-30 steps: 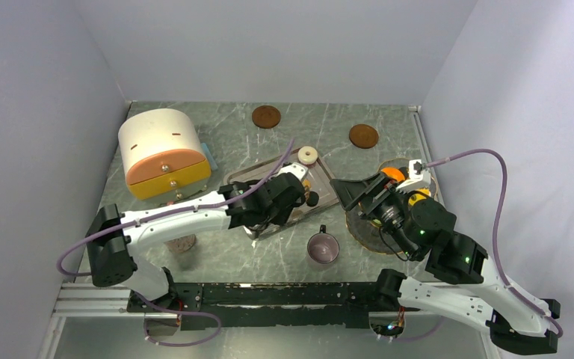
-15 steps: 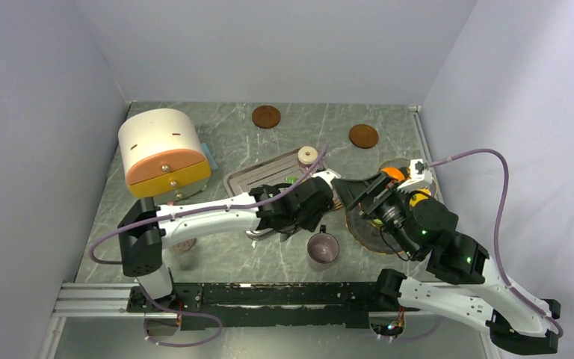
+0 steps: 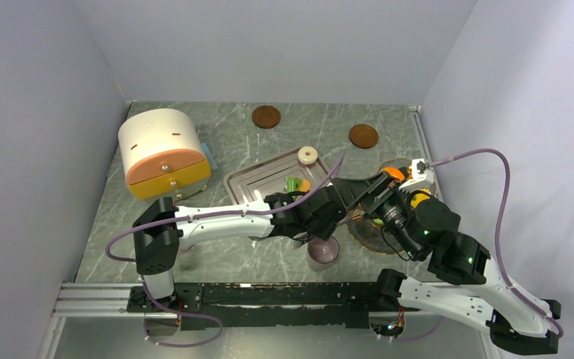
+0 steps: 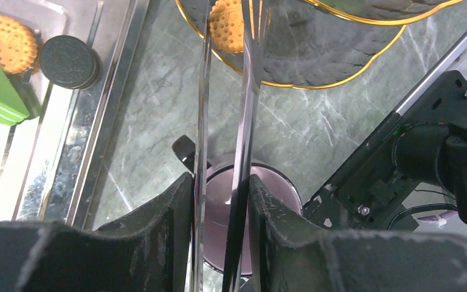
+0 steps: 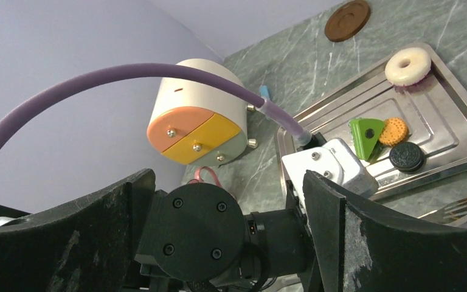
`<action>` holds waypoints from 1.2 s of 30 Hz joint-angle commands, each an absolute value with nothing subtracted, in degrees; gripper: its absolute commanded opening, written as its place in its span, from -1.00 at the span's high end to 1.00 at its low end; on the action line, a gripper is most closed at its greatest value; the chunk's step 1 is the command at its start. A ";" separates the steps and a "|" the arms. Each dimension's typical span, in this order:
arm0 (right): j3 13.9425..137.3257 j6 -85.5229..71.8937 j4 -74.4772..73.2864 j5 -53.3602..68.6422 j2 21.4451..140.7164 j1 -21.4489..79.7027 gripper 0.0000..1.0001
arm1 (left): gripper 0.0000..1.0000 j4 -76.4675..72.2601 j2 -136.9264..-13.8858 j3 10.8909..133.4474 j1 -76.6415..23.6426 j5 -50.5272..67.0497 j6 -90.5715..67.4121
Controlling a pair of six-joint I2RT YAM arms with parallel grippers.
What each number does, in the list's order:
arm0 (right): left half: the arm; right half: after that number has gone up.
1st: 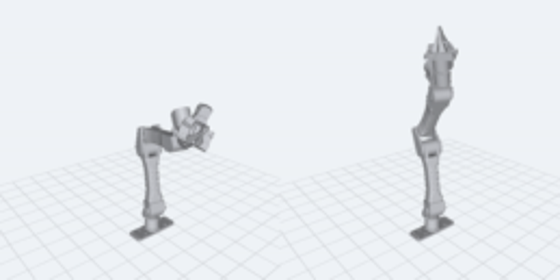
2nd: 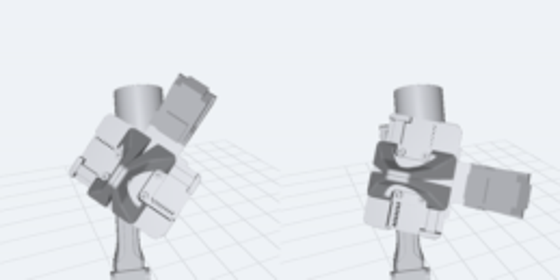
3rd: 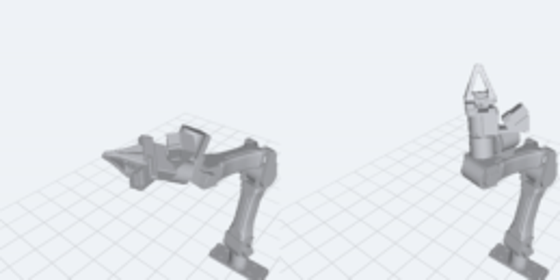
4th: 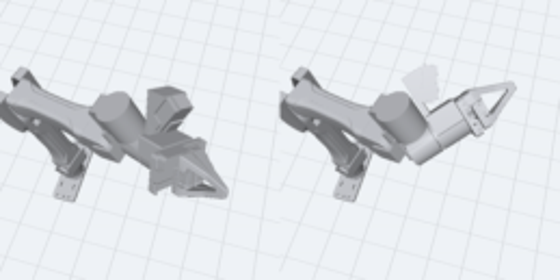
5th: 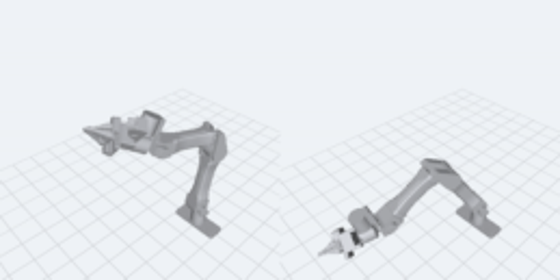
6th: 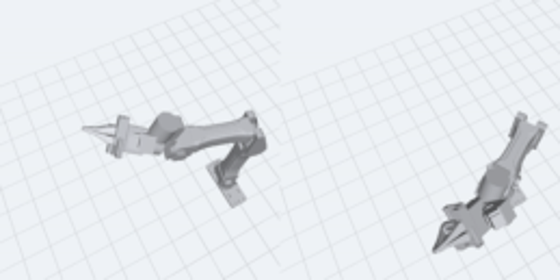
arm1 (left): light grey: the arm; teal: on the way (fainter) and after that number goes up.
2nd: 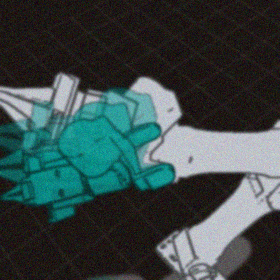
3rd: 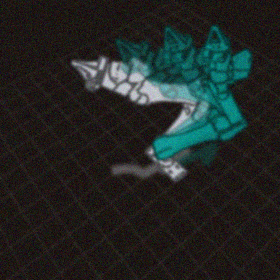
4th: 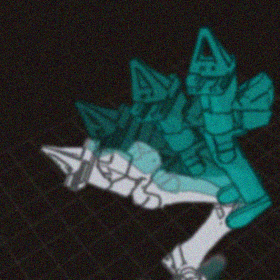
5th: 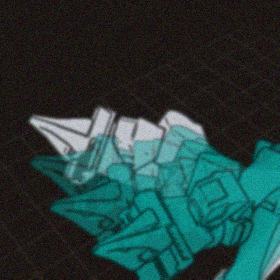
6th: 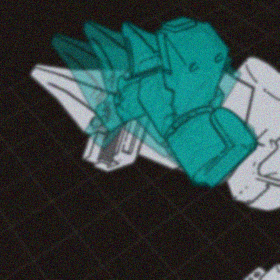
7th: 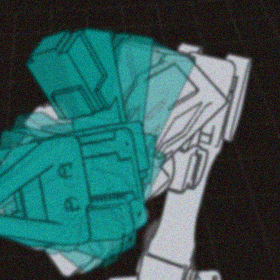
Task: Serve the afternoon tea
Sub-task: Place the desert on the desert table.
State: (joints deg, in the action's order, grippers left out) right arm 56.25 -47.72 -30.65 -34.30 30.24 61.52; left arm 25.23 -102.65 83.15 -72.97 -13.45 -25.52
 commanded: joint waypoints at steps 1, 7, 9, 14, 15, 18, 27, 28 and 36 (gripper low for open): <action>57.78 -47.46 -29.49 -35.25 29.50 61.70 -0.92 | 0.25 20.33 -103.49 85.69 -73.78 -11.86 -25.40; 58.34 -47.20 -29.58 -35.17 29.71 61.70 -0.92 | 0.27 19.25 -105.76 87.07 -74.24 -10.73 -25.23; 58.43 -47.27 -29.57 -35.16 29.71 61.72 -0.92 | 0.27 19.48 -106.88 88.18 -74.47 -10.61 -25.06; 58.77 -47.21 -29.95 -35.26 29.62 61.69 -0.92 | 0.27 18.89 -108.73 89.48 -75.11 -9.89 -25.00; 58.80 -47.20 -30.00 -35.36 29.58 61.70 -0.92 | 0.27 18.81 -109.08 89.74 -75.28 -9.77 -25.04; 58.89 -47.11 -30.01 -35.40 29.53 61.70 -0.92 | 0.24 18.96 -110.04 90.45 -75.79 -9.67 -25.14; 58.38 -47.21 -29.77 -35.25 29.46 61.70 -0.92 | 0.09 19.51 -112.13 92.08 -76.77 -9.51 -25.22; 58.36 -47.20 -29.87 -35.39 29.38 61.68 -0.92 | 0.07 19.51 -112.15 92.17 -76.81 -9.49 -25.22; 58.02 -47.44 -29.83 -35.51 29.00 61.70 -0.92 | -0.06 19.68 -112.15 92.35 -76.90 -9.71 -25.14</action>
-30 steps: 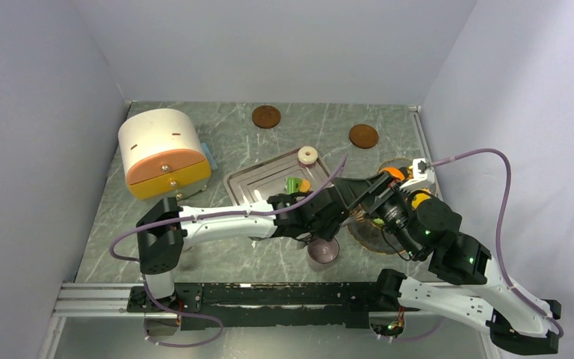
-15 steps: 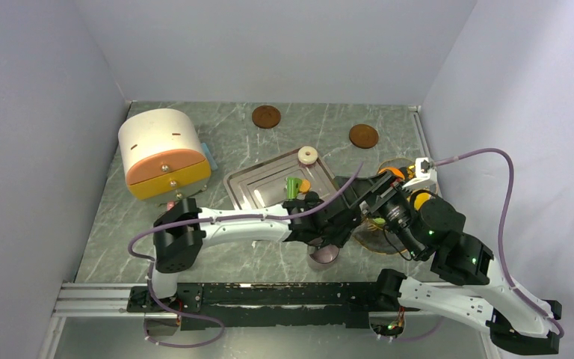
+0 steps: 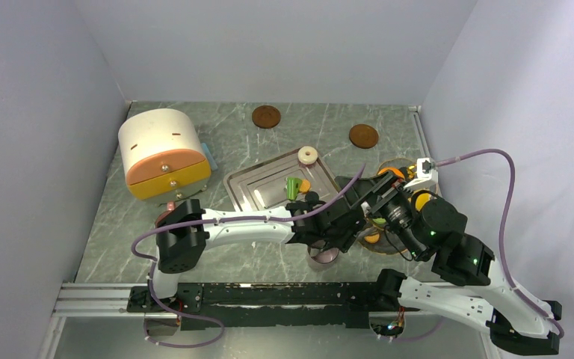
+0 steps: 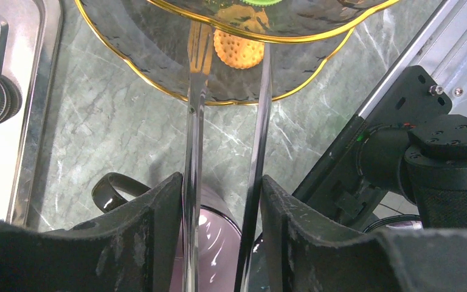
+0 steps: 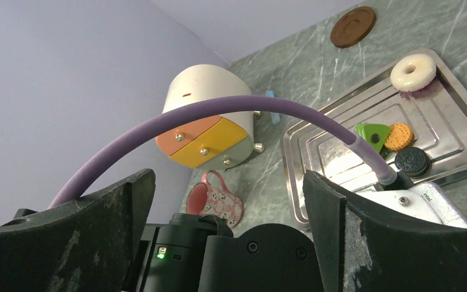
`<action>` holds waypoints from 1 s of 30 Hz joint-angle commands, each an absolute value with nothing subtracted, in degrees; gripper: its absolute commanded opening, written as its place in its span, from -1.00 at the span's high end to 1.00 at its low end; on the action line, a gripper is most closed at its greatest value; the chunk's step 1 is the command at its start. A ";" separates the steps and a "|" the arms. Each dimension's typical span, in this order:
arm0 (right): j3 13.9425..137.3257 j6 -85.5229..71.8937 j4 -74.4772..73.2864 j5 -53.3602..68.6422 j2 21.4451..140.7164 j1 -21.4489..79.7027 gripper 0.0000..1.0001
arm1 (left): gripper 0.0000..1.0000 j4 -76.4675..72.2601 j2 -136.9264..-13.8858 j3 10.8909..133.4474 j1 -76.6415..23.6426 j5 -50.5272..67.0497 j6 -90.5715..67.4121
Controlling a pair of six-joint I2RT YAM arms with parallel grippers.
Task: Serve the afternoon tea
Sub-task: Place the desert on the desert table.
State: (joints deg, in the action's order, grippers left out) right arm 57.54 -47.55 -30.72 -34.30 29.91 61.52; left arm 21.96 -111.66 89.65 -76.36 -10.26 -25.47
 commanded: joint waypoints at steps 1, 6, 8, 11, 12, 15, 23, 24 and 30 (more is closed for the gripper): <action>58.01 -47.41 -29.77 -35.53 28.93 61.70 -0.92 | -0.06 19.76 -112.15 92.37 -76.90 -9.75 -25.14; 57.92 -47.46 -29.75 -35.53 28.88 61.70 -0.92 | -0.06 20.10 -112.13 92.46 -76.90 -10.02 -24.96; 57.92 -47.46 -29.73 -35.52 28.86 61.70 -0.92 | -0.01 20.36 -111.91 92.50 -76.90 -10.30 -24.96; 57.93 -47.46 -29.87 -35.58 28.91 61.70 -0.92 | 0.02 21.17 -111.44 92.38 -76.88 -10.99 -24.96; 57.92 -47.46 -29.76 -35.54 28.85 61.70 -0.92 | 0.03 21.49 -111.23 92.25 -76.90 -11.39 -24.96; 57.83 -47.46 -29.72 -35.49 28.98 61.70 -0.92 | 0.03 22.00 -109.91 91.27 -76.90 -12.92 -25.11; 57.74 -47.55 -29.82 -35.49 28.92 61.70 -0.92 | 0.05 25.92 -105.63 86.84 -76.90 -17.95 -26.98; 57.68 -47.50 -29.80 -35.46 28.96 61.74 -0.92 | 0.05 26.11 -104.97 85.96 -76.90 -18.56 -27.17; 57.70 -47.54 -29.30 -34.87 29.67 61.72 -0.92 | 0.05 27.64 -101.02 82.47 -76.90 -21.94 -27.79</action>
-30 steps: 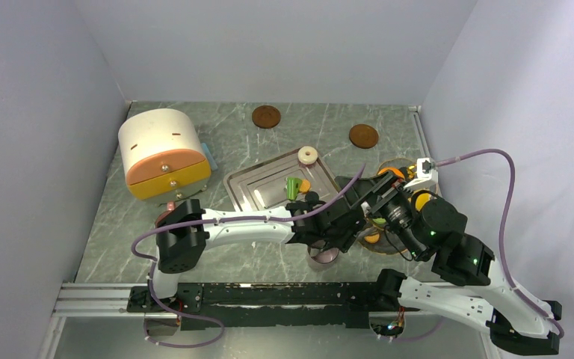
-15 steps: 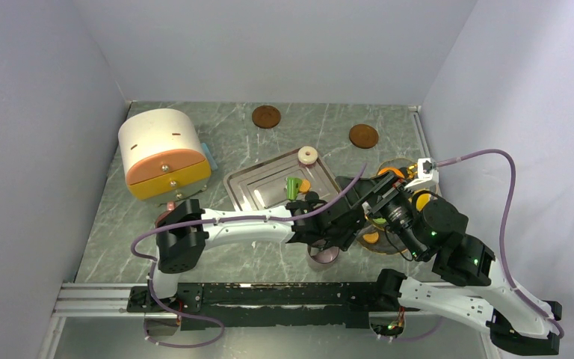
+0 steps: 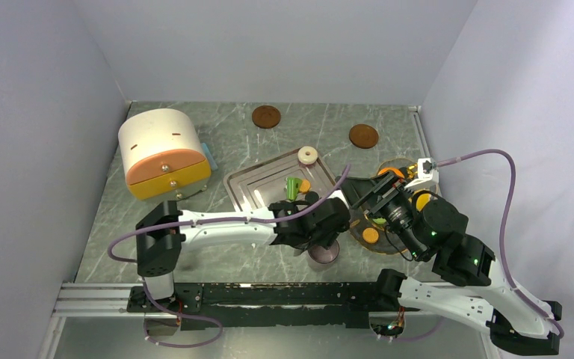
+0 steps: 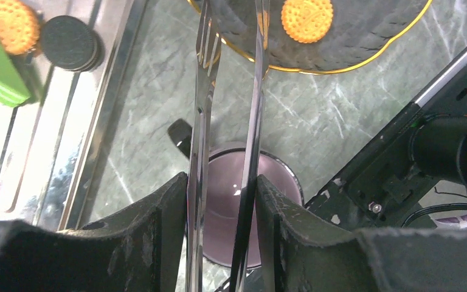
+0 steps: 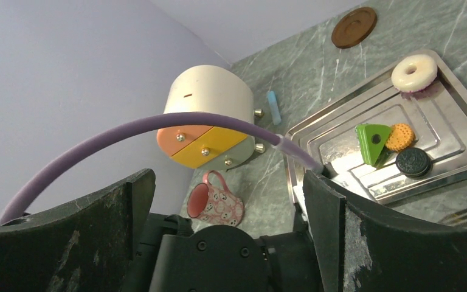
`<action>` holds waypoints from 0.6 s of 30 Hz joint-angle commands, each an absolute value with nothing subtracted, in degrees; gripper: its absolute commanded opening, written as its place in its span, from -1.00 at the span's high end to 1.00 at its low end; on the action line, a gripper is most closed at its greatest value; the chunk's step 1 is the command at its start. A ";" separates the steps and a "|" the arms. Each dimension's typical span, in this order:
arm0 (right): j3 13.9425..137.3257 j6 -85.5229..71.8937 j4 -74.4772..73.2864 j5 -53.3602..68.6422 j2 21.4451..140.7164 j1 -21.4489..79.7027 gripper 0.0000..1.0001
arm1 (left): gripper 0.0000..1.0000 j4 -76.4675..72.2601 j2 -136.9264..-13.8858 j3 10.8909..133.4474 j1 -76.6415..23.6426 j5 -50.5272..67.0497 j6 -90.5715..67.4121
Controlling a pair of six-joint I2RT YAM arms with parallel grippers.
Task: Serve the afternoon tea
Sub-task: Place the desert on the desert table.
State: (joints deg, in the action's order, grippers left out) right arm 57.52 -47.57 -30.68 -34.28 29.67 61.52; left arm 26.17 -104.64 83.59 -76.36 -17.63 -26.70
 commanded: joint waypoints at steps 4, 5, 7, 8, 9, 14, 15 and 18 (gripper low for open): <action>58.00 -47.53 -29.52 -34.63 30.06 61.70 -0.92 | 0.05 30.53 -98.90 81.08 -76.83 -25.65 -29.06; 57.93 -47.55 -29.44 -34.56 30.06 61.70 -0.92 | 0.05 31.29 -98.28 80.56 -76.85 -26.81 -29.43; 57.71 -47.55 -29.23 -34.53 29.98 61.70 -0.92 | 0.03 32.92 -96.83 79.42 -76.84 -28.93 -30.22; 57.67 -47.55 -29.10 -34.45 30.05 61.70 -0.92 | 0.03 33.81 -96.03 78.84 -76.82 -29.99 -30.67; 57.58 -47.55 -28.99 -34.38 30.05 61.70 -0.92 | 0.03 34.97 -95.22 78.34 -76.82 -31.03 -31.26; 57.99 -47.27 -29.47 -34.10 30.58 61.70 -0.92 | 0.02 42.99 -90.74 74.72 -76.28 -36.80 -36.33; 58.08 -47.18 -29.48 -34.17 30.59 61.74 -0.92 | 0.00 44.43 -89.66 73.45 -75.98 -37.54 -37.38; 57.82 -47.07 -29.22 -34.22 30.26 61.70 -0.92 | -0.01 46.02 -85.95 69.04 -74.25 -37.30 -39.17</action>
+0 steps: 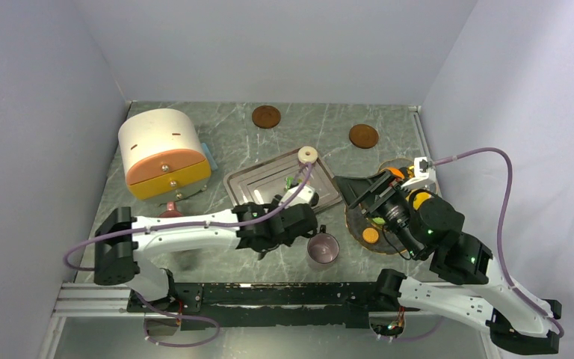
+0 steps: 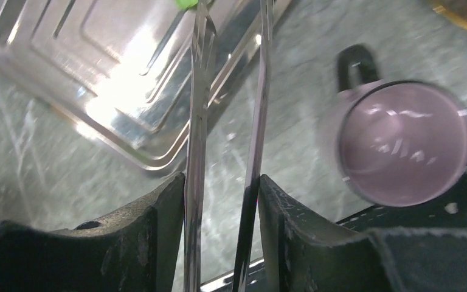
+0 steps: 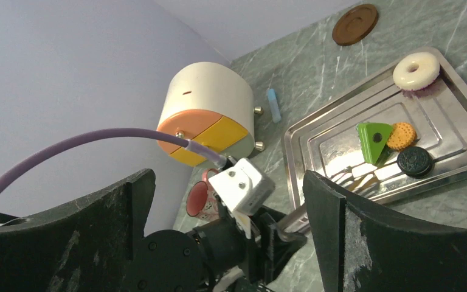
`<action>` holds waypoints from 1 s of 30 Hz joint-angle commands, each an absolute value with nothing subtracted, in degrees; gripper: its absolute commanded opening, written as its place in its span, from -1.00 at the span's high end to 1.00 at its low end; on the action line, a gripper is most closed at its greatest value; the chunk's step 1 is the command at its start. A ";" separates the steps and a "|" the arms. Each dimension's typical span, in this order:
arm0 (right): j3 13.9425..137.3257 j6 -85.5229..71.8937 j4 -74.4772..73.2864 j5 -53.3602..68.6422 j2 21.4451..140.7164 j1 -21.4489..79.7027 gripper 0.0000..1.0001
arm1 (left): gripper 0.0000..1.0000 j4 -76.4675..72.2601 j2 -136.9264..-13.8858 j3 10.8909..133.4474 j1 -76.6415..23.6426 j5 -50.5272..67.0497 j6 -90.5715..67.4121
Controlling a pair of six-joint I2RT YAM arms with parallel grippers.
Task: Serve the afternoon tea
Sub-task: Place the desert on the desert table, then place the clamp at the center of the board.
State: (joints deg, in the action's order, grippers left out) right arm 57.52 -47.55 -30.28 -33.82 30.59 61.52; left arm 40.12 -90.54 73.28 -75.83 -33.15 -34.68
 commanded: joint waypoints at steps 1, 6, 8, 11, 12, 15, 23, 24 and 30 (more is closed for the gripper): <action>57.63 -47.02 -29.04 -34.27 30.16 61.70 -0.92 | -0.02 45.91 -84.71 67.38 -73.60 -36.60 -39.39; 57.34 -47.11 -28.58 -33.50 30.73 61.70 -0.92 | -0.04 50.82 -81.36 62.56 -70.50 -36.20 -44.07; 57.56 -47.14 -28.94 -33.48 30.80 61.70 -0.92 | -0.01 53.72 -79.98 60.83 -68.96 -36.42 -47.10; 56.51 -47.53 -28.57 -33.57 30.02 61.70 -0.92 | 0.00 57.58 -77.20 58.02 -67.55 -37.56 -51.99; 55.86 -47.77 -28.12 -33.53 29.64 61.70 -0.92 | -0.02 59.00 -75.94 56.89 -67.32 -38.09 -53.40; 54.99 -47.86 -27.30 -33.15 29.30 61.70 -0.92 | -0.03 60.49 -73.62 54.76 -66.77 -38.44 -55.71; 56.36 -46.60 -27.35 -32.49 30.63 61.74 -0.92 | 0.01 61.83 -75.23 51.83 -66.29 -39.07 -58.58; 56.28 -46.51 -27.29 -32.58 30.48 61.70 -0.92 | 0.01 61.00 -75.91 51.05 -66.27 -38.44 -58.66; 56.14 -46.41 -28.10 -32.97 29.73 61.70 -0.92 | -0.09 53.66 -78.25 46.09 -66.19 -33.63 -57.99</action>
State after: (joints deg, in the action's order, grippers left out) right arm 55.59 -47.27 -28.53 -32.36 30.68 61.52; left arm 58.98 -77.52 48.66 -66.57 -36.45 -57.19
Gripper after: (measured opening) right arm 0.961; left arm 0.535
